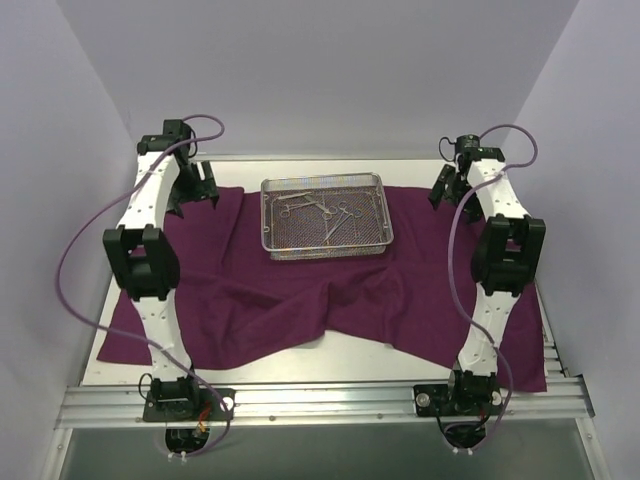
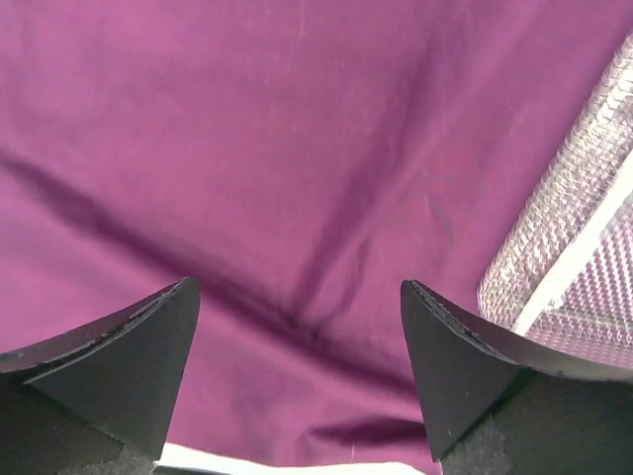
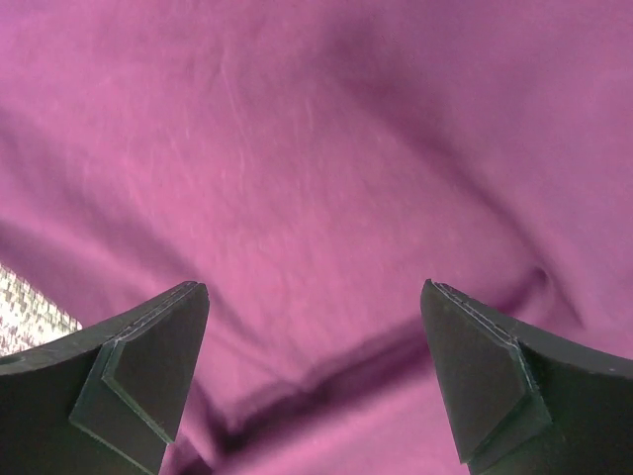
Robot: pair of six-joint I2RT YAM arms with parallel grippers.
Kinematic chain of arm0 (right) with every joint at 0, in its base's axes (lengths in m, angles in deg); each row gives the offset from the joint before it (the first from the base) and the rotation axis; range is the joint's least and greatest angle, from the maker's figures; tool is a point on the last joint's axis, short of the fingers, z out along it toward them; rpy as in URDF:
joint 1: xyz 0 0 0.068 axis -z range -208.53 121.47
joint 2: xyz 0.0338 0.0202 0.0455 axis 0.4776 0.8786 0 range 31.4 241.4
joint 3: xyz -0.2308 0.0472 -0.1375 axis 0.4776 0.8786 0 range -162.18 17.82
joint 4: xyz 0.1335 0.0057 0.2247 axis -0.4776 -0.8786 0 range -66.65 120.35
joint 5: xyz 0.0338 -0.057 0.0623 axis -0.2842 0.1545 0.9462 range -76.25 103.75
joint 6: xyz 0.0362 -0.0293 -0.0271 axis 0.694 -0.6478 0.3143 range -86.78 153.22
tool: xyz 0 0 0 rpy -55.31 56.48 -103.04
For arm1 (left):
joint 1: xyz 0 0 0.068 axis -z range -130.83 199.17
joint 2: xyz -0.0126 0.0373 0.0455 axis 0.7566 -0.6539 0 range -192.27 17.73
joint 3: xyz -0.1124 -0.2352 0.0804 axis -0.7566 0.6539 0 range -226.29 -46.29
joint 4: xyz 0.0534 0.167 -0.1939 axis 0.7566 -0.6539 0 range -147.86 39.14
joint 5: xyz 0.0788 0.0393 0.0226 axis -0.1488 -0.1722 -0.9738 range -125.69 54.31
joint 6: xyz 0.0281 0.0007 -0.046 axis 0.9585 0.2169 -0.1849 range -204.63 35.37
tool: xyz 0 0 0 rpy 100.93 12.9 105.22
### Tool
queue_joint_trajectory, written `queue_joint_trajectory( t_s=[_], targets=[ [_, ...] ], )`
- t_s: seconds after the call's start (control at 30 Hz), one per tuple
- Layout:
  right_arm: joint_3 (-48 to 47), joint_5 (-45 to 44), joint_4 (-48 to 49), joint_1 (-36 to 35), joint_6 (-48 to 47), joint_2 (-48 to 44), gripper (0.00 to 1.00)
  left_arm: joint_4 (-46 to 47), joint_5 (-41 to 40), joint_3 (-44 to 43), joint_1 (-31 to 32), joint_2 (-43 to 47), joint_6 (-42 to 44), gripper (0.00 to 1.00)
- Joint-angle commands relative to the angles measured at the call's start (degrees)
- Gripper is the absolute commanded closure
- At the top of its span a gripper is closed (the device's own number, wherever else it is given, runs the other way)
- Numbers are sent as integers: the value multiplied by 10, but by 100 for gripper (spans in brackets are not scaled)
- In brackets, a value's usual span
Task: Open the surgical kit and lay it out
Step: Smooth out the surgical kit at the center of the board.
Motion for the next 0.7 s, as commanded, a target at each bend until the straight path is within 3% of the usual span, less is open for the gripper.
queue_joint_trajectory(
  t_s=[0.0, 0.1, 0.33, 0.53, 0.67],
  targets=[
    [-40, 20, -5, 4, -3, 32, 8, -45, 28, -93, 0, -89, 1, 9],
    [-49, 23, -9, 3, -13, 56, 8, -54, 15, -125, 2, -136, -9, 10],
    [-26, 21, 20, -6, -29, 57, 8, -76, -51, -124, 4, -214, -23, 19],
    [-8, 12, 31, -23, -33, 80, 8, -80, -89, -119, -4, -266, -52, 21],
    [-19, 6, 28, -31, -35, 104, 8, -91, -90, -116, -66, -298, -71, 21]
  ],
)
